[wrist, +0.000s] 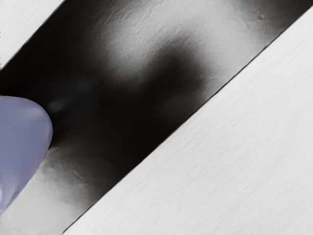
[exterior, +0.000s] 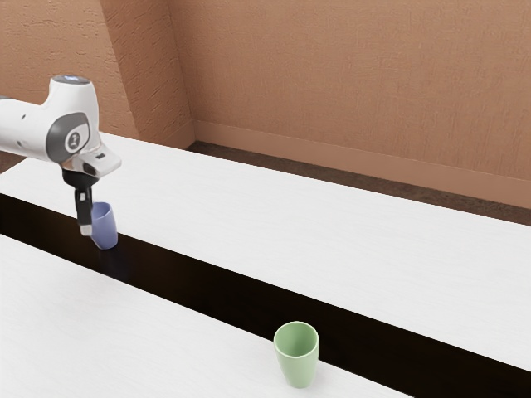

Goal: Place the left cup onto the right cup

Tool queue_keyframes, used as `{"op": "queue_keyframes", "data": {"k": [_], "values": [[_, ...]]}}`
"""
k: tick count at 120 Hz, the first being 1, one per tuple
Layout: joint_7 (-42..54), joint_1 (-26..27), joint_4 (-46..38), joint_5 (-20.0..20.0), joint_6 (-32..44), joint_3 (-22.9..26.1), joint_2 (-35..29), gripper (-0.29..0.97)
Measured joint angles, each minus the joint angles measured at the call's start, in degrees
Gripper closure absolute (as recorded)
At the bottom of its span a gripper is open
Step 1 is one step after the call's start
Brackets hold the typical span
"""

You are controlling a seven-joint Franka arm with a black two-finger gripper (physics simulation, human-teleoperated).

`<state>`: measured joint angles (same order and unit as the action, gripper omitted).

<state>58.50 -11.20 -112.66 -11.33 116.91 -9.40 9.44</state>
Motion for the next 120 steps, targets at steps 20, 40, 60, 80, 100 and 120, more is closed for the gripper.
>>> {"op": "queue_keyframes", "data": {"k": [20, 40, 60, 80, 100, 120], "values": [[1.1, -1.3, 0.3, -0.1, 0.0, 0.0, 0.7, 0.00], [2.2, -1.8, 2.9, 0.0, 0.1, 0.0, 3.0, 0.00], [3.5, -1.9, 5.8, 0.0, 0.1, 0.0, 5.0, 0.00], [4.9, -1.9, 8.0, 0.1, 0.1, 0.0, 7.2, 0.00], [6.0, -2.2, 9.2, 0.4, 0.3, 0.0, 9.0, 0.00], [7.1, -2.7, 10.3, 0.7, 0.9, 0.0, 10.7, 0.00]]}}
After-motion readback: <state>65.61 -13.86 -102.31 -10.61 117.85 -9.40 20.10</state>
